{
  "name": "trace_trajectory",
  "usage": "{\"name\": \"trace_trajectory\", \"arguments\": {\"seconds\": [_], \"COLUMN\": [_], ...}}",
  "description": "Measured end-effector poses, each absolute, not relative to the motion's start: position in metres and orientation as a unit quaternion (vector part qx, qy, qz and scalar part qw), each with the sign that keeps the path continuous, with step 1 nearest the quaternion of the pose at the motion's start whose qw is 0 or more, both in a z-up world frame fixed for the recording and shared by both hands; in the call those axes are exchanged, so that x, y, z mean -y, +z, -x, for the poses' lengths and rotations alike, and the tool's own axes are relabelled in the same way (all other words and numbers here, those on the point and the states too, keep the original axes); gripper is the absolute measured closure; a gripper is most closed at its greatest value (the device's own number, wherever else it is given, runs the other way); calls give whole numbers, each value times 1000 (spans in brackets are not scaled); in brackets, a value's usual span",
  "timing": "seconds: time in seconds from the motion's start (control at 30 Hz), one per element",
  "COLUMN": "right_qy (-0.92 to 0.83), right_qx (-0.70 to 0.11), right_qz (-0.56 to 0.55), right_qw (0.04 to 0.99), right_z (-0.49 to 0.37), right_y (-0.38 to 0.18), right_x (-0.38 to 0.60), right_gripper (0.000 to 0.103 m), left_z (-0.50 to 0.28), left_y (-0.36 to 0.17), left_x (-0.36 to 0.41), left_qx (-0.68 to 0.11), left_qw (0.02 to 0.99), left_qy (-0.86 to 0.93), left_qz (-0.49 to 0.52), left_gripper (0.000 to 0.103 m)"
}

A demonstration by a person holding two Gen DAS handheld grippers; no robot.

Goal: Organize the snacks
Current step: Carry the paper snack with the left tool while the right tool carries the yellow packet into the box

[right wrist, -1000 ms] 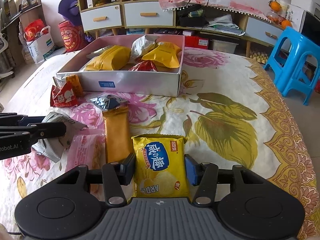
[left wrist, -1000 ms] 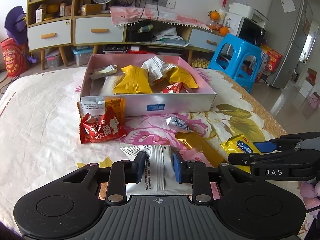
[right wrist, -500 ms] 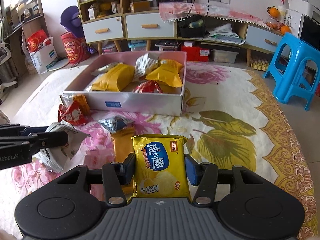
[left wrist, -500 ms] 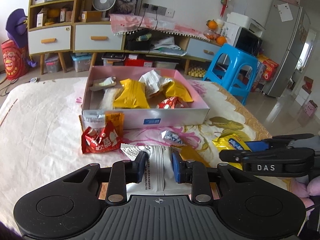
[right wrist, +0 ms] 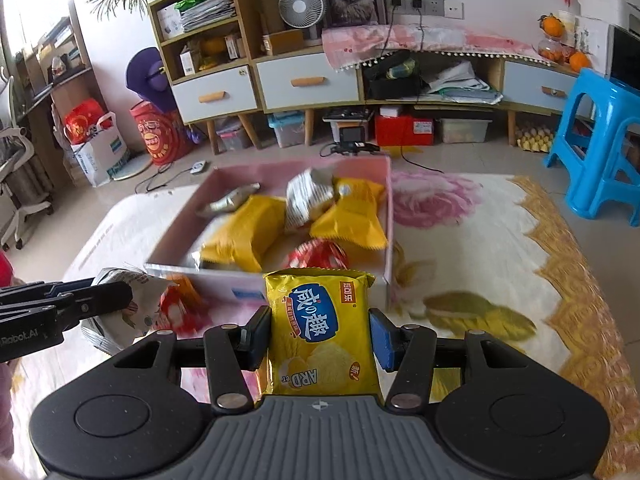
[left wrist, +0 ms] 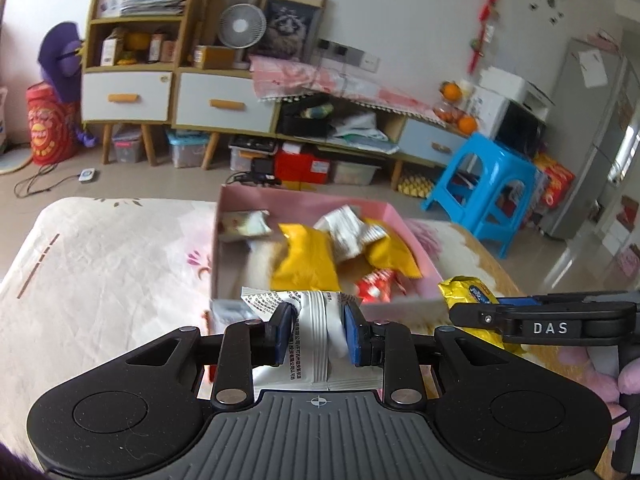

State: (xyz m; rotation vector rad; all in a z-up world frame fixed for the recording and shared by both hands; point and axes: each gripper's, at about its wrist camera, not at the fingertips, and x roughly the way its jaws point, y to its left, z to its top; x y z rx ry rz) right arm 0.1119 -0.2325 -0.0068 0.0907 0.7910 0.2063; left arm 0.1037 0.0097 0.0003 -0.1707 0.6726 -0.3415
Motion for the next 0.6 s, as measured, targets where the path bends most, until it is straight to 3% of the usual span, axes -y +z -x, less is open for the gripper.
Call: {"name": "trace_trajectory", "arguments": {"seconds": [0.6], "right_qy": [99], "right_qx": [-418], "right_qz": [-70], "right_qw": [900], "right_z": [-206], "right_y": [-26], "right_x": [204], "right_gripper": [60], "left_z": [-192], "left_y": [-25], "left_x": [-11], "left_qx": [-338], "left_qw": [929], "left_qy": [-135], "left_qz": [73], "left_gripper": [77]}}
